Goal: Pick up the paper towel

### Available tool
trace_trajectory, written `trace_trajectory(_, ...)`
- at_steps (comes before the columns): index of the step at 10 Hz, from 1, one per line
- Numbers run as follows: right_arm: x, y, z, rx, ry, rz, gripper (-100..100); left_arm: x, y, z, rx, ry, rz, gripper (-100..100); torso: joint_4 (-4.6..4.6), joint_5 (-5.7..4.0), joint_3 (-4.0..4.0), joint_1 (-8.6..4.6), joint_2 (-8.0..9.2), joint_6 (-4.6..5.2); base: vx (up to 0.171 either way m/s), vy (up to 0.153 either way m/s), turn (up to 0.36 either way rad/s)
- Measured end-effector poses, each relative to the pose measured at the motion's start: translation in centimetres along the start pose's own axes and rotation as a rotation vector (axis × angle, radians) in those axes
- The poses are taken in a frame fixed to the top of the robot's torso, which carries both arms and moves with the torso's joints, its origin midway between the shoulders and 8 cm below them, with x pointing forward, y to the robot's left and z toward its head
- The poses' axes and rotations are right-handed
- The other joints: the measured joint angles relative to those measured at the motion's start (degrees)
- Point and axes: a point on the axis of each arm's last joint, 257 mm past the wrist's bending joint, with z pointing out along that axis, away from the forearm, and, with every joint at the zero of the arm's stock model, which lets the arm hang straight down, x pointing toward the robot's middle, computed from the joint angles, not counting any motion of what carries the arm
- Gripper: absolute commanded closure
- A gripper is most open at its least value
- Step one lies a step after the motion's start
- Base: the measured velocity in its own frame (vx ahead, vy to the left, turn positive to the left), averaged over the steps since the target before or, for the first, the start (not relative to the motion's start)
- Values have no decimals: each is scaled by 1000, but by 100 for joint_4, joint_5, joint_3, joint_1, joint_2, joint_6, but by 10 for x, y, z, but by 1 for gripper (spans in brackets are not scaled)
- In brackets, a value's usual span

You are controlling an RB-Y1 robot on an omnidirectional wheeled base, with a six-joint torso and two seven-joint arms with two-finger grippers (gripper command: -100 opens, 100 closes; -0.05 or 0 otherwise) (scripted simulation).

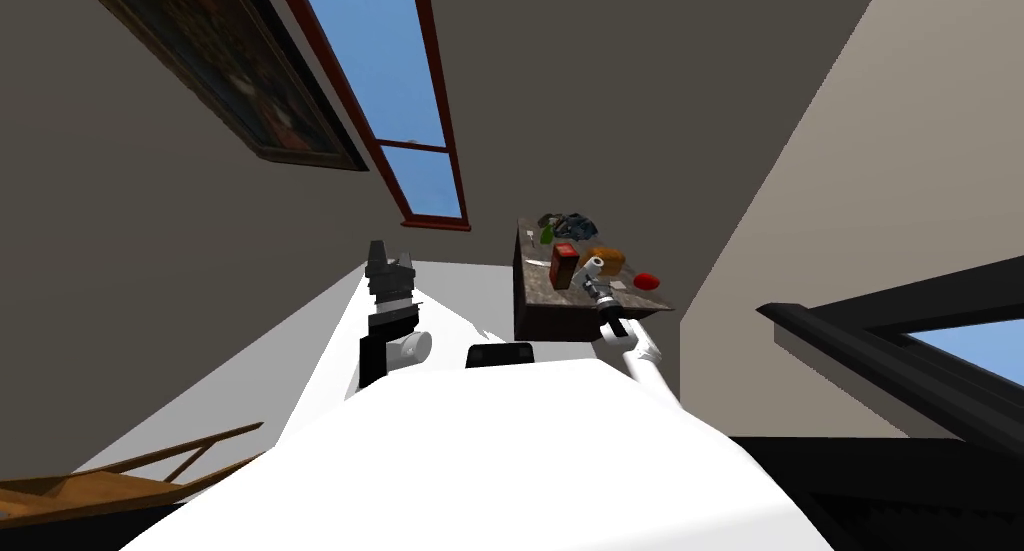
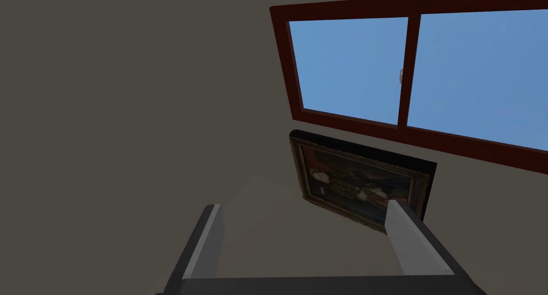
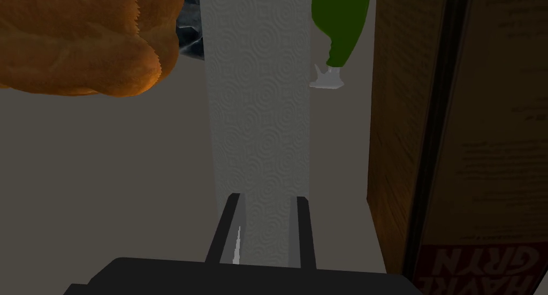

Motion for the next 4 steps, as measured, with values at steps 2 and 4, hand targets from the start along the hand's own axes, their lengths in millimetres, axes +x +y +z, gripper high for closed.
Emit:
trace_trajectory(2, -7, 5, -6, 1, -9, -1, 100, 0, 0, 0, 0, 0, 0, 0, 4, 1, 1, 3, -1, -15, 15, -7, 12)
trace_trajectory(4, -17, 9, -5, -9, -26, -5, 0, 0, 0, 0, 0, 0, 0, 0, 4, -2, 6, 4, 10, -10, 1, -1, 5)
